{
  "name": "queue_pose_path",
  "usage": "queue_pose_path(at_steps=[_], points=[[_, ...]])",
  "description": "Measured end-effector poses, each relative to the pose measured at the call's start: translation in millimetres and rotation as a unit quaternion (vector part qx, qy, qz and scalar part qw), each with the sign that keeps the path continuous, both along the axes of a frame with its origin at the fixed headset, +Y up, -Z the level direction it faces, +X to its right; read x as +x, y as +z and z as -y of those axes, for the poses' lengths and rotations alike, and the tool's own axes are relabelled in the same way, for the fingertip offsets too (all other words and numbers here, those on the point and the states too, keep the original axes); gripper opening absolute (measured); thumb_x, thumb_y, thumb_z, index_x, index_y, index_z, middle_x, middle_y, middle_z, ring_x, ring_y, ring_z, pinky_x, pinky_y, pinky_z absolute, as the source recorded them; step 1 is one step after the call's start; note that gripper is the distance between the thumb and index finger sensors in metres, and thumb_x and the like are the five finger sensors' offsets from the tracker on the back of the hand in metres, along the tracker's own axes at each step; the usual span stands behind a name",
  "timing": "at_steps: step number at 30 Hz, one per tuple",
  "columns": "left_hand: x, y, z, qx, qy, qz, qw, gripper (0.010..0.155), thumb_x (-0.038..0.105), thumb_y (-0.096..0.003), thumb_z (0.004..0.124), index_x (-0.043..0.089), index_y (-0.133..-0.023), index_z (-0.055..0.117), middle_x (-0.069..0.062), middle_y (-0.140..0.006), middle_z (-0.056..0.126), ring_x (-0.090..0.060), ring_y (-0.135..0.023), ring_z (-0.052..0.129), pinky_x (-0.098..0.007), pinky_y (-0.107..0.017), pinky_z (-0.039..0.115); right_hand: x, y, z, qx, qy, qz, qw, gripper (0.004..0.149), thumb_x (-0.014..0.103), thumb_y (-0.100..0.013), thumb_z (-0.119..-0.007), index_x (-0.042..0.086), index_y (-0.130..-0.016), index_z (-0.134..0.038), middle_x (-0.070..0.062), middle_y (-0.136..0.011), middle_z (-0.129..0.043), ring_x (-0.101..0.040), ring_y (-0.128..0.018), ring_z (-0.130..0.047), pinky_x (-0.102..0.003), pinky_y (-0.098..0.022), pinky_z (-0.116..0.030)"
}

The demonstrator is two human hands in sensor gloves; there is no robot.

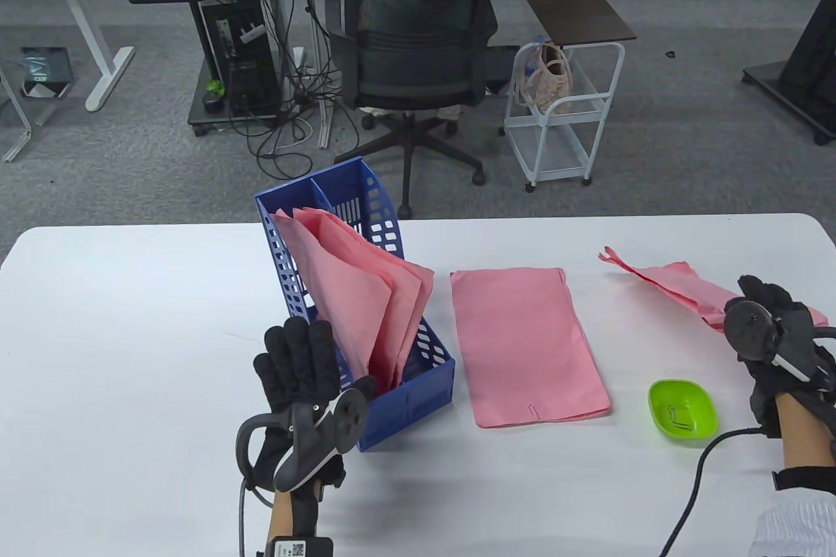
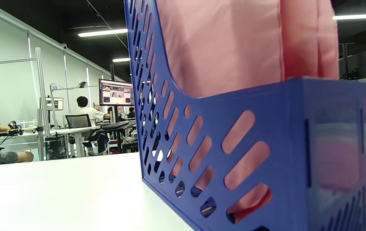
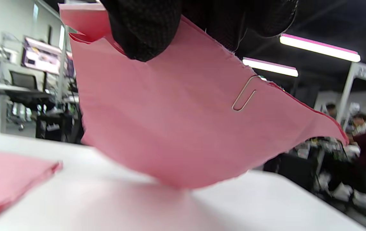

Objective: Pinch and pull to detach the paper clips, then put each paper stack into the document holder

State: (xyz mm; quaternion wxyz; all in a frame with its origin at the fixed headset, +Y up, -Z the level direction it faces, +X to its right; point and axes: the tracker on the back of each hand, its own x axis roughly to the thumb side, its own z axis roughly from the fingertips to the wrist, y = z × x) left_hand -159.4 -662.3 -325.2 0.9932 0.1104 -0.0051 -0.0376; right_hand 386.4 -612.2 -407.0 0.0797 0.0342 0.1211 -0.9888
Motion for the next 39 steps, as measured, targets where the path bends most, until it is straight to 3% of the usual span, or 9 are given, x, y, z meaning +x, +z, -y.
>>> queue_pose_path(at_steps=[5, 10, 18, 24, 29, 33, 39], points=[[7.8, 2.5, -11.3, 0.013, 0.010, 0.012, 1.000, 0.093, 0.063, -0.0513, 0.032, 0.004, -0.115, -0.002, -0.027, -0.117, -0.002, -0.058, -0.107, 0.007, -0.069, -0.078, 0.023, -21.5, 17.0, -45.3, 0.076, 0.020, -0.024, 0.997, 0.041, 0.024, -0.053, -0.071, 0.023, -0.093, -0.064, -0.012, -0.119, -0.050, -0.040, -0.107, -0.058, -0.054, -0.077, -0.055], [14.1, 8.8, -23.3, 0.034, 0.014, 0.023, 0.999, 0.093, 0.063, -0.0514, 0.033, 0.004, -0.116, -0.001, -0.027, -0.118, 0.000, -0.057, -0.108, 0.008, -0.069, -0.078, 0.024, -39.4, 38.5, -77.6, 0.125, 0.018, -0.069, 0.990, 0.040, 0.024, -0.054, -0.071, 0.023, -0.093, -0.064, -0.013, -0.119, -0.050, -0.040, -0.107, -0.058, -0.054, -0.077, -0.055], [43.2, 21.2, -49.5, 0.052, 0.000, 0.053, 0.997, 0.095, 0.064, -0.0536, 0.046, 0.006, -0.118, 0.007, -0.027, -0.119, 0.006, -0.058, -0.109, 0.014, -0.069, -0.078, 0.029, -82.9, 73.9, -113.7, 0.116, -0.007, -0.188, 0.975, 0.041, 0.028, -0.053, -0.072, 0.022, -0.094, -0.066, -0.015, -0.120, -0.051, -0.041, -0.107, -0.059, -0.055, -0.078, -0.055], [79.8, 31.4, -66.7, 0.071, -0.017, 0.095, 0.993, 0.096, 0.064, -0.0527, 0.049, 0.008, -0.120, 0.011, -0.027, -0.122, 0.011, -0.058, -0.111, 0.021, -0.070, -0.079, 0.034, -118.1, 89.3, -121.0, 0.077, 0.020, -0.250, 0.965, 0.041, 0.030, -0.053, -0.072, 0.023, -0.094, -0.068, -0.014, -0.120, -0.054, -0.041, -0.107, -0.062, -0.054, -0.078, -0.056], [102.5, 35.7, -68.5, 0.070, 0.004, 0.134, 0.988, 0.095, 0.065, -0.0526, 0.051, 0.010, -0.121, 0.014, -0.025, -0.124, 0.018, -0.055, -0.115, 0.041, -0.070, -0.079, 0.045, -144.2, 99.7, -119.8, 0.039, 0.036, -0.304, 0.951, 0.041, 0.032, -0.053, -0.071, 0.024, -0.094, -0.068, -0.013, -0.120, -0.055, -0.040, -0.108, -0.062, -0.054, -0.078, -0.057], [112.5, 38.9, -64.7, 0.062, 0.042, 0.187, 0.979, 0.097, 0.066, -0.0495, 0.057, 0.013, -0.122, 0.019, -0.021, -0.125, 0.034, -0.045, -0.112, 0.064, -0.065, -0.078, 0.059, -168.1, 107.3, -114.6, 0.019, 0.026, -0.363, 0.931, 0.041, 0.033, -0.053, -0.072, 0.024, -0.093, -0.069, -0.013, -0.120, -0.055, -0.040, -0.108, -0.063, -0.054, -0.078, -0.057], [112.6, 39.8, -64.2, 0.040, 0.138, 0.258, 0.955, 0.097, 0.064, -0.0457, 0.067, 0.016, -0.121, 0.028, -0.012, -0.122, 0.052, -0.034, -0.101, 0.084, -0.054, -0.073, 0.075, -205.1, 113.9, -100.5, 0.001, 0.007, -0.445, 0.895, 0.041, 0.034, -0.052, -0.072, 0.025, -0.093, -0.070, -0.012, -0.120, -0.057, -0.039, -0.107, -0.064, -0.053, -0.078, -0.058]])
